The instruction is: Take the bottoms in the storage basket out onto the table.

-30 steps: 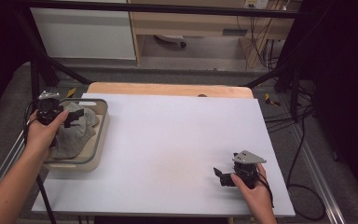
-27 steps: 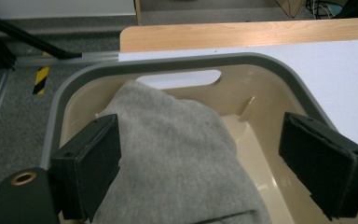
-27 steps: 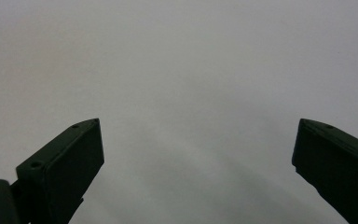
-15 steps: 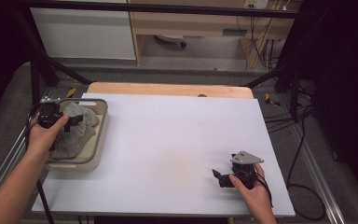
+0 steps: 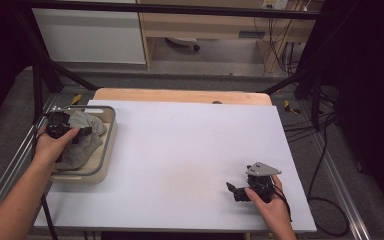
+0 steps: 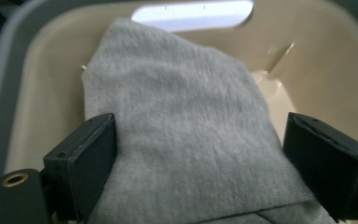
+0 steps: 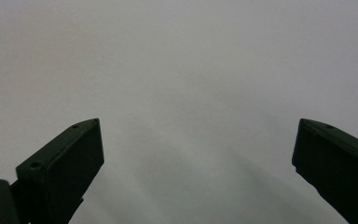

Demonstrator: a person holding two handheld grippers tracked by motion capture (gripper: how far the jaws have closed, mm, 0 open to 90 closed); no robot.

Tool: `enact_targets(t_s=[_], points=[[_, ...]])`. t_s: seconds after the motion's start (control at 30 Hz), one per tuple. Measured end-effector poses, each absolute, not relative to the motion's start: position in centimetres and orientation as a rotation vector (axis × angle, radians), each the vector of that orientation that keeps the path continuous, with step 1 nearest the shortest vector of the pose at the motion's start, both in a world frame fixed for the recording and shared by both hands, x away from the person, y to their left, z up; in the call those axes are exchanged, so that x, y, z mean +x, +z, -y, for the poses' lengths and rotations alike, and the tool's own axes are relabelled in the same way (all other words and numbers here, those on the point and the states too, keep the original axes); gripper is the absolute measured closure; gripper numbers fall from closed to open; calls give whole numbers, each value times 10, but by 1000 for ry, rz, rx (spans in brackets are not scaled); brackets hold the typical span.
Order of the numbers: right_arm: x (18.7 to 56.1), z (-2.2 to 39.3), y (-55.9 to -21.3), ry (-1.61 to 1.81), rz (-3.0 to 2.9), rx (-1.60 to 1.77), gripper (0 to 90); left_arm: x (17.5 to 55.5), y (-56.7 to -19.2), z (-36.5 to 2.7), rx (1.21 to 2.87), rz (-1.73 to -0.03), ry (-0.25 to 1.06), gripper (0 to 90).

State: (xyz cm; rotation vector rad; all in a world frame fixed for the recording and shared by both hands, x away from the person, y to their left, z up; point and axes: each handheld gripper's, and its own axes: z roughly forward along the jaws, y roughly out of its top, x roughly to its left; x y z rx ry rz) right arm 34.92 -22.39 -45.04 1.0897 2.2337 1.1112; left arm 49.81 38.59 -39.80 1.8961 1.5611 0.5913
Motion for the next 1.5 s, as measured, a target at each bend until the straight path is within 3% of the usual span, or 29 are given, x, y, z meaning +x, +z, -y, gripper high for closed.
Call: enact_targets(t_s=[0.27, 0.4, 0.53, 0.67, 0.9, 0.93, 1.2, 1.5], points=[[350, 223, -452, 1108, -2245, 1088, 28, 504, -408, -375, 1978, -1587, 677, 96], [350, 223, -451, 1112, -2247, 1084, 28, 503, -406, -374, 1984, -1607, 722, 264], [350, 222, -451, 1113, -2247, 1081, 28, 500, -400, -378, 1952, -1613, 679, 520], [349, 221, -451, 1108, -2252, 1078, 28, 498, -397, -377, 1944, -1600, 651, 625], [349, 221, -450, 1107, -2243, 1062, 28, 483, -381, -389, 1696, -1568, 561, 654], [348, 220, -448, 1105, -2232, 1042, 29, 472, -374, -392, 1589, -1541, 542, 654], [345, 217, -448, 1086, -2232, 1008, 29, 423, -366, -387, 1288, -1378, 554, 654], [345, 218, -446, 1075, -2211, 1025, 29, 408, -358, -385, 1235, -1301, 507, 653]])
